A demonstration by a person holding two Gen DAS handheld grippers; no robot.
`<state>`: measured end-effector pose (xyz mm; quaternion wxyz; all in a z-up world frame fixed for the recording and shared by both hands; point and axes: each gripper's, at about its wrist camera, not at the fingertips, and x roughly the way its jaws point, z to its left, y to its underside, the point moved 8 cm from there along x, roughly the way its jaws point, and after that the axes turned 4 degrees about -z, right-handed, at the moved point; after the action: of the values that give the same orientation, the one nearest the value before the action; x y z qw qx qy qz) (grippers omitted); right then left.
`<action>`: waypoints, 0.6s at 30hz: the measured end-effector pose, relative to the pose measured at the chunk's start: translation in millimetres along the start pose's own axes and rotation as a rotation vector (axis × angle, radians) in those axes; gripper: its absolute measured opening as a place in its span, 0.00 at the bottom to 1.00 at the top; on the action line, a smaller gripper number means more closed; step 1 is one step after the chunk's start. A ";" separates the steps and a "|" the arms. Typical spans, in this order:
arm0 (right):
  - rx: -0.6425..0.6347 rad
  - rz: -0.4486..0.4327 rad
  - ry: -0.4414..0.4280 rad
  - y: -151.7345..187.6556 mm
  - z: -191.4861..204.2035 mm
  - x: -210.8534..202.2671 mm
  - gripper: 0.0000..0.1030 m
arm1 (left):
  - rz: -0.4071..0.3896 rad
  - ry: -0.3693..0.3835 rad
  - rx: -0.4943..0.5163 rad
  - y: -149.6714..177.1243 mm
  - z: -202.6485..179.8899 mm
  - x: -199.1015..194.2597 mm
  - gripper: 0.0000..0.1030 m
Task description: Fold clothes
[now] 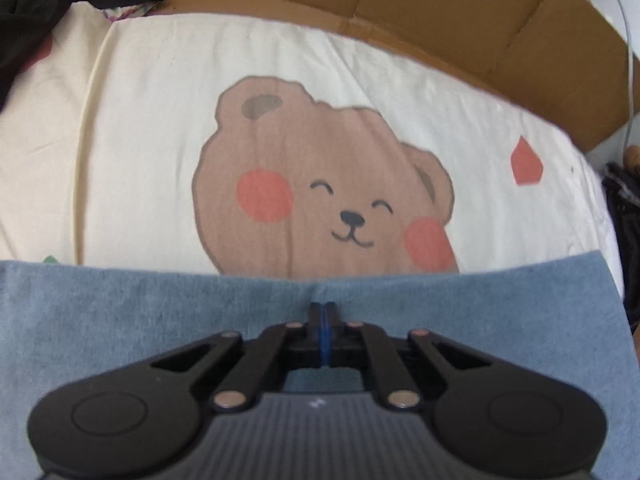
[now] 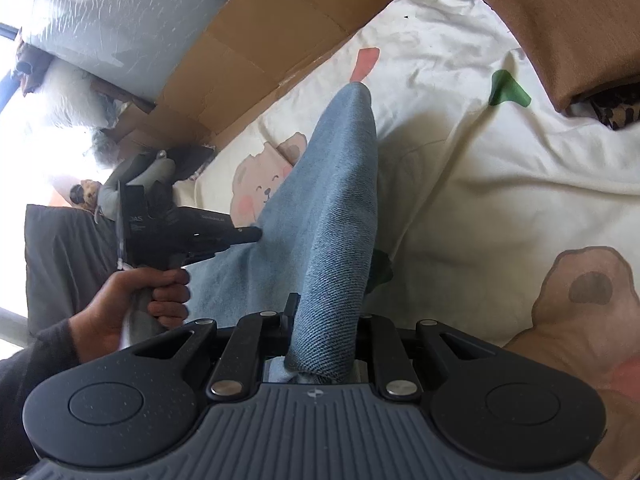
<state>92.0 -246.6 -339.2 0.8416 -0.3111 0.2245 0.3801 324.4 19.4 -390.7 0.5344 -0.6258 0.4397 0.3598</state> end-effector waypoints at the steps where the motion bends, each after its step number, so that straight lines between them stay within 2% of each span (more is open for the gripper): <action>1: -0.003 0.001 0.004 -0.1 1.0 0.0 0.13 | 0.011 -0.003 0.016 3.9 -2.1 -4.7 0.02; 5: 0.000 -0.002 0.010 -1.5 5.8 -0.6 0.13 | 0.050 0.010 0.070 30.0 -7.3 -21.6 0.05; 18: -0.064 0.013 0.024 -4.8 29.4 -3.3 0.14 | 0.171 0.080 -0.074 134.2 19.4 -60.6 0.07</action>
<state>97.9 -230.3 -314.8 0.8261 -0.3410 0.2245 0.3885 177.8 42.9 -385.5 0.4602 -0.6192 0.4987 0.3951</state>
